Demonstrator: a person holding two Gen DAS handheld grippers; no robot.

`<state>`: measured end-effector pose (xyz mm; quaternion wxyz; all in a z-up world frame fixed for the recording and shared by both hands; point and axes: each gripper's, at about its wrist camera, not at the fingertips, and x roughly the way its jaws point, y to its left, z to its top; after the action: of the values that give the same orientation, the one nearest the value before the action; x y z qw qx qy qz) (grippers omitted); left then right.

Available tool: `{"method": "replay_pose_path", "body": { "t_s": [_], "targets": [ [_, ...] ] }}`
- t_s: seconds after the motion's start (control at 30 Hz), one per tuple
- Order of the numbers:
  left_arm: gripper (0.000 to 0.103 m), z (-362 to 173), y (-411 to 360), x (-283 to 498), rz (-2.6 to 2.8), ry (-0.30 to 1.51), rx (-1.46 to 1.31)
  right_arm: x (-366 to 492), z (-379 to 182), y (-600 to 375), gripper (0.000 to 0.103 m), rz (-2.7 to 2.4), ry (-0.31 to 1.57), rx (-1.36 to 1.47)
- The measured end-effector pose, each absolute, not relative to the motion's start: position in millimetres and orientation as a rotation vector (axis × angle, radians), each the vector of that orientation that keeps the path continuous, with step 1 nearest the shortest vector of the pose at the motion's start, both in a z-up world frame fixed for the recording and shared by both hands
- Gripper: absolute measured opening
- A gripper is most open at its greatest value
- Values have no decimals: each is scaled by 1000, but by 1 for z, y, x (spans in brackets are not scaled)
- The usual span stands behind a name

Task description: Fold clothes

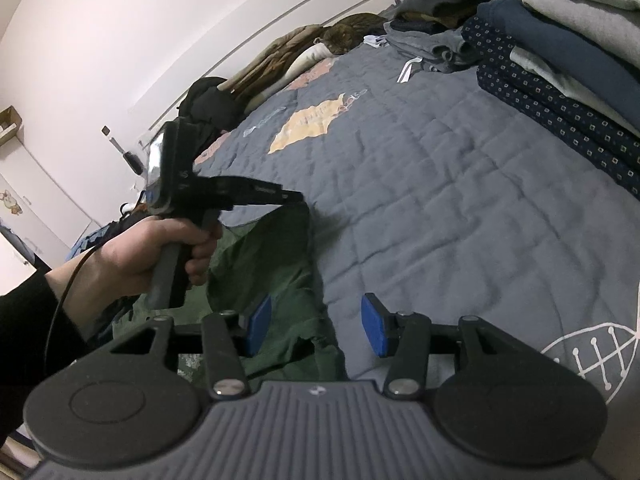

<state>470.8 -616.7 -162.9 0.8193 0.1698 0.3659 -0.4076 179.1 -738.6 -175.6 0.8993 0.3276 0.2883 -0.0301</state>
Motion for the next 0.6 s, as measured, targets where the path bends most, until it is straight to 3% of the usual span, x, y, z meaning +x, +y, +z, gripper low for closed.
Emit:
{"method": "replay_pose_path", "body": {
  "t_s": [0.1, 0.17, 0.23, 0.27, 0.6],
  "targets": [
    [6, -142, -580, 447, -891, 758, 257, 178, -176, -741, 49, -67, 592, 691],
    [12, -134, -551, 421, -888, 727, 227, 179, -176, -740, 49, -69, 592, 685],
    [46, -130, -521, 394, -868, 724, 185, 181, -176, -736, 49, -57, 600, 668],
    [51, -129, -505, 381, -853, 723, 164, 182, -176, -733, 49, -46, 602, 661],
    [52, -128, -319, 273, -555, 755, -142, 201, -171, -667, 49, 112, 641, 516]
  ]
}}
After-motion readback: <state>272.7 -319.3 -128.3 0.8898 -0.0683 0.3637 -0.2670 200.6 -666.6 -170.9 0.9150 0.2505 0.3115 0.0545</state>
